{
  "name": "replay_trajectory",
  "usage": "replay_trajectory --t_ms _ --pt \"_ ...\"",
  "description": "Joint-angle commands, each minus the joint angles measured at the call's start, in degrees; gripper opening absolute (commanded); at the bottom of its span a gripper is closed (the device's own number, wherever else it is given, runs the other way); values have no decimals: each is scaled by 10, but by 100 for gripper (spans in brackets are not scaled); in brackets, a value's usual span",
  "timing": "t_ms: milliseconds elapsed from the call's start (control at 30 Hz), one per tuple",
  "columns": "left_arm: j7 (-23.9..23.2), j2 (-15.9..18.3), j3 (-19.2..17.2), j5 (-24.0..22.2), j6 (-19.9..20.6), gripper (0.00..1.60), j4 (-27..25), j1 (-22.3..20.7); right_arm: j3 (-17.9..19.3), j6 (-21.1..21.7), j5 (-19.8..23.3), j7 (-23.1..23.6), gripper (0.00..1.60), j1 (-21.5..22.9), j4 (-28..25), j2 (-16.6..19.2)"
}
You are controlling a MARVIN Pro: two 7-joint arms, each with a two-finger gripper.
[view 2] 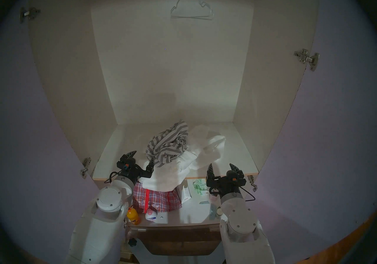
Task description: Sort tops into two piles: light colors and dark colors
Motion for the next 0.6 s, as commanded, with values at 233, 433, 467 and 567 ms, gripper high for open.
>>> replay_trajectory --t_ms 233,433,467,567 --pt "-119 26 53 47 14 160 77 -138 -1 -2 0 0 160 5 -12 0" --pt "-124 1 68 98 4 160 149 -201 -1 -3 0 0 160 5 -12 0" --pt "-127 -3 70 104 3 160 158 -209 -1 -3 0 0 160 5 -12 0" --pt "-139 -1 92 126 -5 160 195 -237 -1 -3 0 0 160 5 -11 0"
